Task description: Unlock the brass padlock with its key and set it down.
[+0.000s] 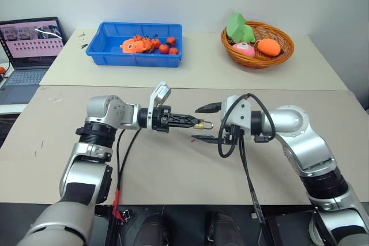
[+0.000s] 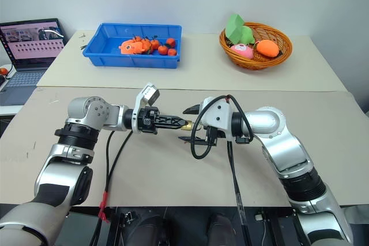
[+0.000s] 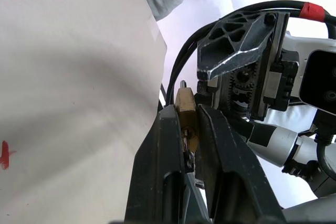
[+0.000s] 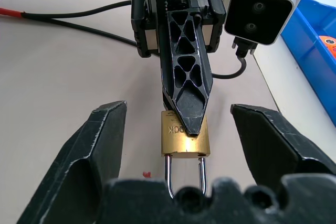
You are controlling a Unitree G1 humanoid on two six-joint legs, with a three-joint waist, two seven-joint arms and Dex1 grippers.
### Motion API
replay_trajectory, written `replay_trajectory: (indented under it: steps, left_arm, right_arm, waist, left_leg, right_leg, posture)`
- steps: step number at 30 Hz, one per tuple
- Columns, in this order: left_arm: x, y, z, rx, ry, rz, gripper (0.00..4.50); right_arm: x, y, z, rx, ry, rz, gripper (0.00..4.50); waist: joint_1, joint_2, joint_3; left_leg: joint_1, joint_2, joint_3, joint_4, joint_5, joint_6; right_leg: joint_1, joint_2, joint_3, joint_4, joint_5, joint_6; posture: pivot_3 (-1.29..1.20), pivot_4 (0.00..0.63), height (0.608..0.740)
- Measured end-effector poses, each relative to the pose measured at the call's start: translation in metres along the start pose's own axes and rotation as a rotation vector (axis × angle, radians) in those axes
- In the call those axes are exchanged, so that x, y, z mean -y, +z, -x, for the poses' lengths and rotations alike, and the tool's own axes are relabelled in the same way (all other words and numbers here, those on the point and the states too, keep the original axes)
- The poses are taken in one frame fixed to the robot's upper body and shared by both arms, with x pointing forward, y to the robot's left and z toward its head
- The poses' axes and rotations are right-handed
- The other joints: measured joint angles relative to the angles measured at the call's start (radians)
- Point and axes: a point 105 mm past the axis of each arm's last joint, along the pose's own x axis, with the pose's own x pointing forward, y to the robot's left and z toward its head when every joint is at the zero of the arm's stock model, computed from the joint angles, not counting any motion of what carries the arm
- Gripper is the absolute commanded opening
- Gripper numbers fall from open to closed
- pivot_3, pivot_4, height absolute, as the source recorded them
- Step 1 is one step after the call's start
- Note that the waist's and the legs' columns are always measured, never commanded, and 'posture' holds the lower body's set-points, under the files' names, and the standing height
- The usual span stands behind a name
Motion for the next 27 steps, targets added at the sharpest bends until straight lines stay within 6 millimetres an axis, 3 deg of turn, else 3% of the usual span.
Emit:
replay_trajectory:
  steps: [2,7,10,12,15,21,27]
  left_arm:
    - [0.000,0.000,0.000,0.000,0.002,0.000,0.01]
    - [-0.002,0.001,0.008,0.022,0.024,0.002,0.01]
    - [-0.002,0.001,0.008,0.021,0.025,0.004,0.01]
    - [-0.003,0.001,0.009,0.026,0.028,0.005,0.01]
    - [-0.002,0.001,0.011,0.032,0.029,0.005,0.01]
    - [-0.001,0.002,0.012,0.038,0.022,0.012,0.01]
    - [-0.001,0.001,0.011,0.036,0.023,0.015,0.01]
  right_arm:
    - [0.000,-0.006,0.005,-0.025,-0.008,0.006,3.82]
    - [0.003,-0.066,0.051,-0.272,-0.116,-0.031,3.82]
    - [0.003,-0.073,0.064,-0.300,-0.168,-0.050,3.82]
    - [-0.001,-0.076,0.071,-0.322,-0.189,-0.054,3.30]
    - [-0.008,-0.076,0.070,-0.343,-0.209,-0.026,2.47]
    - [-0.019,-0.065,0.048,-0.307,-0.259,0.021,0.45]
    - [-0.031,-0.071,0.027,-0.335,-0.307,0.054,0.45]
  waist:
    - [0.003,0.000,0.000]
    - [0.010,0.000,0.000]
    - [0.006,0.000,0.000]
    - [0.003,0.000,0.000]
    - [0.000,0.000,0.000]
    - [0.000,-0.001,0.000]
    - [0.000,0.000,0.000]
  left_leg:
    - [0.000,0.000,0.000,0.000,0.000,0.000]
    - [0.000,0.000,0.000,0.000,0.000,0.000]
    - [0.001,0.000,0.001,0.000,0.000,0.000]
    - [0.001,0.001,0.001,0.000,0.000,0.000]
    - [0.002,0.001,0.001,0.000,0.000,0.000]
    - [0.001,0.001,0.000,0.002,0.000,0.000]
    - [0.001,0.001,0.000,0.003,0.000,0.000]
  right_leg:
    - [0.000,0.000,0.000,0.000,0.000,0.000]
    - [0.000,0.000,0.000,0.000,0.000,0.000]
    - [0.000,0.000,0.001,0.000,0.000,0.000]
    - [0.000,0.000,0.001,-0.001,0.000,0.000]
    - [0.000,0.000,0.002,-0.001,0.000,0.000]
    - [0.000,0.000,0.002,-0.001,0.000,0.001]
    - [0.000,0.000,0.002,0.000,0.000,0.001]
  posture:
    - [0.00,0.150,0.692]
    - [0.00,0.150,0.692]
    - [0.00,0.150,0.692]
    - [0.00,0.150,0.692]
    - [0.00,0.150,0.692]
    - [0.00,0.150,0.692]
    - [0.00,0.150,0.692]
